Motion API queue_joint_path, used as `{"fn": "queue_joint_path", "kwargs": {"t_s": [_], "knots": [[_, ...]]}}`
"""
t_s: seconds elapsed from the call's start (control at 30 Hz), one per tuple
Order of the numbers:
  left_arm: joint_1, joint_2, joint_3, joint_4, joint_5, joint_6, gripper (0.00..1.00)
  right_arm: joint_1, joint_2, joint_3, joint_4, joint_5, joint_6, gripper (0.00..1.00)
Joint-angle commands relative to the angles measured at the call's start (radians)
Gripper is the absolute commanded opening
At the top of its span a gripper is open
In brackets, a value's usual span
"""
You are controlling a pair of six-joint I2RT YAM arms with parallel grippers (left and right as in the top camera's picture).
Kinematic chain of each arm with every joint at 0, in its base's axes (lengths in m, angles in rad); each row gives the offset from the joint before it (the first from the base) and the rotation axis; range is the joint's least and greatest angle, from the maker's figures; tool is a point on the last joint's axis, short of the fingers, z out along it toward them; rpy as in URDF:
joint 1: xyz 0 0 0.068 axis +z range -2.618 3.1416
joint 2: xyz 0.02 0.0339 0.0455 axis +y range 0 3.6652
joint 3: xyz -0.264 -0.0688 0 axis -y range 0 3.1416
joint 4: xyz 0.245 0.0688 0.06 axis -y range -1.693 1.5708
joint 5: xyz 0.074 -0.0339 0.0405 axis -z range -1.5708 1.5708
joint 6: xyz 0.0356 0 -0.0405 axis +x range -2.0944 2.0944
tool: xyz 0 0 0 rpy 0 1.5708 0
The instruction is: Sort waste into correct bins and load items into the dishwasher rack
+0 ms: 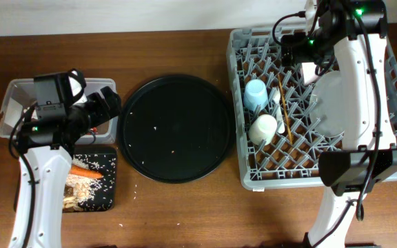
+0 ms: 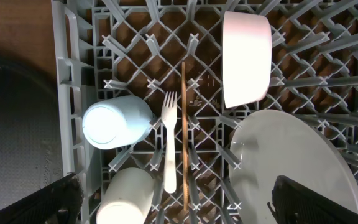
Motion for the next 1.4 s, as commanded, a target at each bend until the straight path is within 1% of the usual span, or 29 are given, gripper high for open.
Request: {"fn": "queue_joint_path", "kwargs": {"t_s": [0.0,0.17,0.23,0.33,0.4,0.47,0.53,0.6,0.63,0.67,0.73,0.77,0.8,0.87,0.93,0.97,1.03,1.17,1.3,1.33,1.37], "knots": [[-0.001,-0.008,0.011,0.003,-0.011,0.016,0.99,-0.006,-0.013,0.013,-0.001,-0.002,-0.002,0.99],[-0.001,-0.008,0.011,0.003,-0.011,0.016,0.99,-0.006,-0.002,0.013,0.000,-0.002,-0.002,0.99],[-0.001,-0.008,0.011,0.003,-0.011,0.016,0.99,0.006,-0.060,0.014,0.000,-0.002,-0.002,0.99],[-0.001,-0.008,0.011,0.003,-0.011,0.016,0.99,0.015,-0.272,0.014,0.000,-0.002,-0.002,0.99],[-0.001,-0.008,0.011,0.003,-0.011,0.016,0.99,0.015,-0.477,0.013,0.000,-0.002,-0.002,0.98],[-0.001,-0.008,0.011,0.003,-0.011,0.016,0.99,0.015,-0.611,0.013,0.000,-0.002,-0.002,0.99],[-0.001,-0.008,0.011,0.003,-0.011,0.016,0.99,0.015,-0.796,-0.075,0.007,-0.002,-0.002,0.99],[-0.001,-0.008,0.011,0.003,-0.011,0.016,0.99,0.015,-1.047,-0.404,0.111,-0.030,-0.002,0.99],[-0.001,-0.008,0.011,0.003,-0.011,0.016,0.99,0.015,-1.177,-0.620,0.211,-0.044,-0.002,0.99],[-0.001,-0.008,0.011,0.003,-0.011,0.016,0.99,0.015,-1.328,-0.874,0.357,-0.053,-0.002,0.99],[-0.001,-0.008,0.011,0.003,-0.011,0.016,0.99,0.013,-1.586,-1.316,0.660,-0.068,-0.002,0.99],[-0.001,-0.008,0.011,0.003,-0.011,0.016,0.99,0.013,-1.666,-1.452,0.761,-0.075,-0.002,0.99],[-0.001,-0.008,0.011,0.003,-0.011,0.016,0.99,0.013,-1.809,-1.706,0.976,-0.114,-0.001,0.99],[-0.001,-0.008,0.011,0.003,-0.011,0.016,0.99,0.014,-1.925,-1.940,1.222,-0.159,-0.001,0.99],[-0.001,-0.008,0.011,0.003,-0.011,0.016,0.99,0.014,-2.030,-2.144,1.450,-0.164,0.021,0.99],[-0.001,-0.008,0.011,0.003,-0.011,0.016,0.99,0.014,-2.079,-2.218,1.522,-0.164,0.021,0.99],[-0.001,-0.008,0.011,0.003,-0.011,0.016,0.99,0.014,-2.115,-2.306,1.617,-0.154,0.021,0.99],[-0.001,-0.008,0.011,0.003,-0.011,0.016,0.99,0.013,-2.115,-2.411,1.707,-0.130,0.025,0.99],[-0.001,-0.008,0.011,0.003,-0.011,0.016,0.99,0.014,-2.115,-2.454,1.698,-0.116,0.024,0.99],[-0.001,-0.008,0.011,0.003,-0.011,0.016,0.99,0.013,-2.115,-2.454,1.660,-0.103,0.024,0.99],[-0.001,-0.008,0.011,0.003,-0.011,0.016,0.99,0.014,-2.115,-2.454,1.587,-0.103,0.013,0.99]]}}
